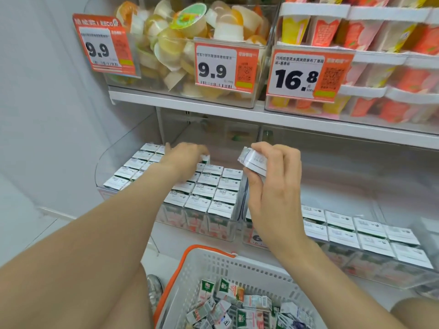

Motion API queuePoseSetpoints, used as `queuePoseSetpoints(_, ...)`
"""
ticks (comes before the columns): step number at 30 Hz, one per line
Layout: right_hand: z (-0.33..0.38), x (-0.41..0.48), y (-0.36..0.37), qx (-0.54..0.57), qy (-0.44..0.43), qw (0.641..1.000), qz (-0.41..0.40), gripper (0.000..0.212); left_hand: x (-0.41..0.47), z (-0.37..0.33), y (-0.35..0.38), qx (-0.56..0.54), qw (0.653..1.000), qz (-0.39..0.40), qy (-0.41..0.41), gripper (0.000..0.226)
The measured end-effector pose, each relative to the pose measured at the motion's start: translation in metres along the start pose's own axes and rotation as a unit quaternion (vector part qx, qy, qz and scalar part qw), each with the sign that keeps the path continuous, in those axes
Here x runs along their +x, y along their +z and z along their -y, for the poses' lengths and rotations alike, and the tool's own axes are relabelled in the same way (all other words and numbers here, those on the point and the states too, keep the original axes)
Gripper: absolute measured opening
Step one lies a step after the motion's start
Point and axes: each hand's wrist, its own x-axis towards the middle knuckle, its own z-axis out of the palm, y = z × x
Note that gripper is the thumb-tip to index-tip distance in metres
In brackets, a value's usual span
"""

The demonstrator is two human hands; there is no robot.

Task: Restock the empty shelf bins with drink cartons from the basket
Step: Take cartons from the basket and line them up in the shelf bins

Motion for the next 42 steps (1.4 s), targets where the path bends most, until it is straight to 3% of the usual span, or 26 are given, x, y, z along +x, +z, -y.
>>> queuePoseSetpoints(5, -0.003, -0.001, -0.009, 0.011, -0.004, 1.000, 0.011, 0.045, -0.008, -0.013, -0.014, 0.004, 0.998, 0.063, -0.024, 0.075)
queuePoseSetpoints(9, -0.007, 0.003, -0.028, 0.005, -0.001, 1.000, 0.021, 0.042, -0.032, -0.027, -0.019, -0.002, 0.997, 0.081, -0.015, 0.054)
queuePoseSetpoints(12, -0.015, 0.004, -0.047, -0.011, 0.037, 0.998, 0.055, 0.041, -0.064, -0.055, -0.030, 0.015, 0.998, -0.050, 0.027, 0.029)
queuePoseSetpoints(14, -0.022, 0.003, -0.062, 0.004, 0.095, 0.992, 0.085, 0.040, -0.087, -0.082, -0.036, -0.095, 0.977, -0.175, 0.071, 0.024)
queuePoseSetpoints(15, -0.025, 0.002, -0.071, 0.016, 0.124, 0.988, 0.094, 0.038, -0.099, -0.098, -0.040, -0.186, 0.957, -0.200, 0.098, 0.023)
queuePoseSetpoints(18, -0.031, -0.005, -0.098, 0.051, 0.179, 0.978, 0.099, 0.034, -0.130, -0.144, -0.054, -0.397, 0.898, -0.096, 0.165, 0.030)
queuePoseSetpoints(20, -0.033, -0.010, -0.119, 0.076, 0.194, 0.973, 0.105, 0.037, -0.138, -0.167, -0.054, -0.435, 0.879, -0.042, 0.191, 0.034)
queuePoseSetpoints(23, -0.040, -0.014, -0.157, 0.079, 0.201, 0.970, 0.110, 0.046, -0.139, -0.198, -0.053, -0.464, 0.864, -0.033, 0.195, 0.035)
queuePoseSetpoints(27, -0.055, -0.022, -0.207, -0.007, 0.188, 0.973, 0.130, 0.042, -0.138, -0.256, -0.056, -0.510, 0.826, -0.024, 0.240, 0.032)
queuePoseSetpoints(31, -0.080, -0.023, -0.259, -0.081, 0.201, 0.973, 0.079, 0.037, -0.134, -0.325, -0.053, -0.445, 0.845, -0.102, 0.279, 0.026)
queuePoseSetpoints(34, -0.107, -0.020, -0.300, -0.182, 0.235, 0.952, 0.073, 0.038, -0.130, -0.371, -0.049, -0.370, 0.865, -0.163, 0.299, 0.025)
queuePoseSetpoints(38, -0.164, -0.021, -0.339, -0.280, 0.273, 0.911, 0.136, 0.037, -0.127, -0.420, -0.041, -0.254, 0.888, -0.134, 0.360, 0.028)
queuePoseSetpoints(42, -0.223, -0.033, -0.359, -0.342, 0.260, 0.889, 0.158, 0.048, -0.129, -0.460, -0.024, -0.040, 0.922, -0.134, 0.361, 0.037)
